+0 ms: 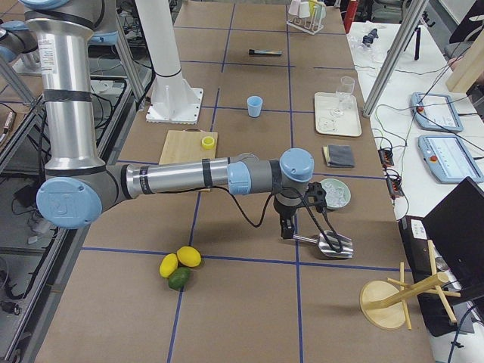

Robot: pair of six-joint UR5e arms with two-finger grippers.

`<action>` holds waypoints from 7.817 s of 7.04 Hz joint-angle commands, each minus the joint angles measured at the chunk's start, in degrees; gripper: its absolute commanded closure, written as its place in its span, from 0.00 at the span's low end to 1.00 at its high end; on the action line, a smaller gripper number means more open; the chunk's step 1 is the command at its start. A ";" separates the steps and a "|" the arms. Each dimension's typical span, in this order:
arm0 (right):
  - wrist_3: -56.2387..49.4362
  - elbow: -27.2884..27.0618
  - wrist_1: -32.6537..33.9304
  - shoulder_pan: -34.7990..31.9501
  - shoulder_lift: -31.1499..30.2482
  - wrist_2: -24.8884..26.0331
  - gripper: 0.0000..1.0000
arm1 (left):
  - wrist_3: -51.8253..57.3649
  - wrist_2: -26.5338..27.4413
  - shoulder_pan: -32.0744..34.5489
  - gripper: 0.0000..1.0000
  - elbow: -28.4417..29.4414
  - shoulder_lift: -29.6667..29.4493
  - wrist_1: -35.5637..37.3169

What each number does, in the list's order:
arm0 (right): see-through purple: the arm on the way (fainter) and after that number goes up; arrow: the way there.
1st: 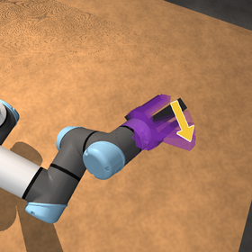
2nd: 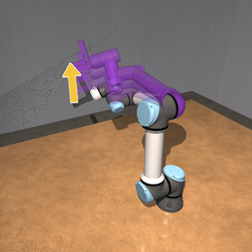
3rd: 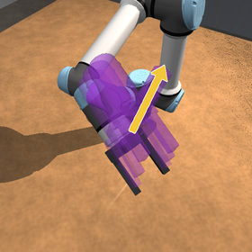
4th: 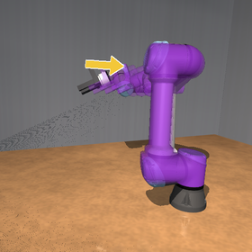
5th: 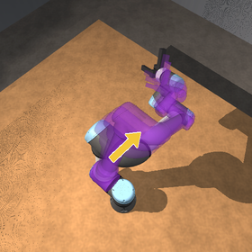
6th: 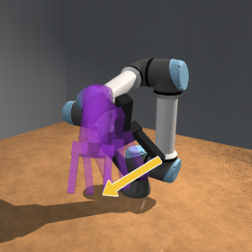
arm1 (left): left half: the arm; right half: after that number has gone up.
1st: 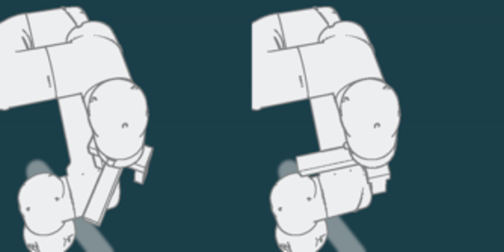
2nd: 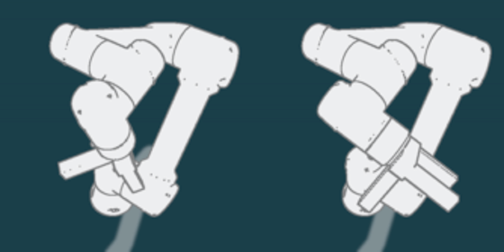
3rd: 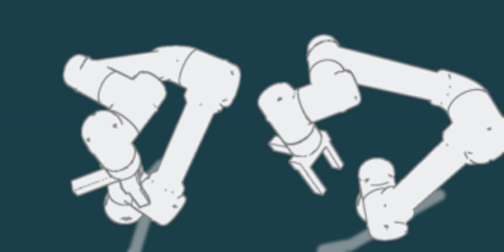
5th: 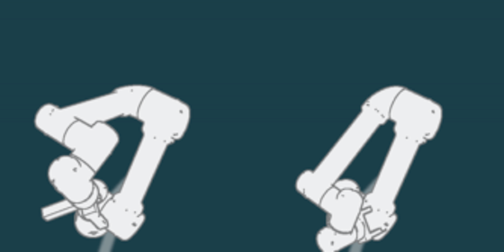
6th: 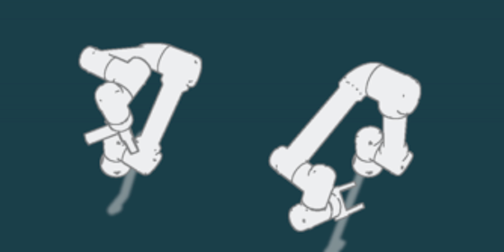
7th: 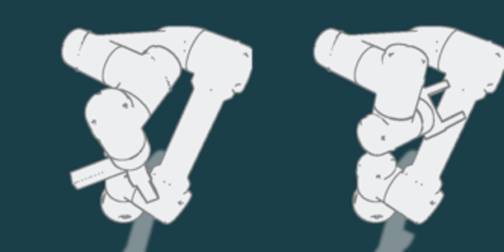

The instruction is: Squeeze lemon into cup

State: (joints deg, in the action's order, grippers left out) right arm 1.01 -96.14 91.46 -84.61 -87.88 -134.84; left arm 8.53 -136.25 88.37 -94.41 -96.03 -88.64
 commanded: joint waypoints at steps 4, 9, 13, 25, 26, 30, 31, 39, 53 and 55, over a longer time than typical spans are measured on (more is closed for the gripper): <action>0.05 0.08 -0.49 -0.21 -0.54 -0.34 0.00 | 1.93 2.48 -1.71 0.00 -4.20 4.71 -1.27; -0.04 -1.24 -5.21 0.14 -2.28 -0.60 0.00 | -12.35 0.82 -13.15 0.00 -6.66 5.24 -8.72; 0.84 -0.89 -11.04 1.29 -4.49 -1.22 0.00 | -36.13 1.51 -26.14 0.00 -4.73 4.27 -19.11; 80.88 -26.90 -27.56 65.13 -8.97 33.01 0.00 | -37.63 3.45 -26.05 0.00 -5.61 1.19 -19.20; 81.78 -27.77 -27.48 66.84 -9.06 33.84 0.00 | -37.71 3.36 -26.05 0.00 -5.61 1.19 -19.20; 84.51 -27.87 -22.39 76.15 -8.18 44.12 0.00 | -37.80 3.27 -25.79 0.00 -5.96 1.28 -19.38; 84.51 -27.70 -20.46 76.69 -6.44 44.48 0.00 | -37.80 3.27 -25.79 0.00 -6.04 1.37 -19.38; 84.51 -25.59 -15.35 77.40 -3.08 44.66 0.08 | -37.89 3.10 -25.62 0.00 -7.63 1.99 -19.29; 84.51 -35.32 -5.89 73.54 0.48 44.14 0.60 | -41.23 2.83 -25.62 0.00 -9.21 2.16 -19.38; 84.51 -34.47 -2.00 73.18 7.51 44.05 0.59 | -41.23 2.83 -25.62 0.00 -9.03 2.16 -19.38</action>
State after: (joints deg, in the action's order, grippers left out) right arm 85.52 -130.92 87.13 -11.08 -84.84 -90.72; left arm -32.69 -133.42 62.75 -103.58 -93.87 -108.02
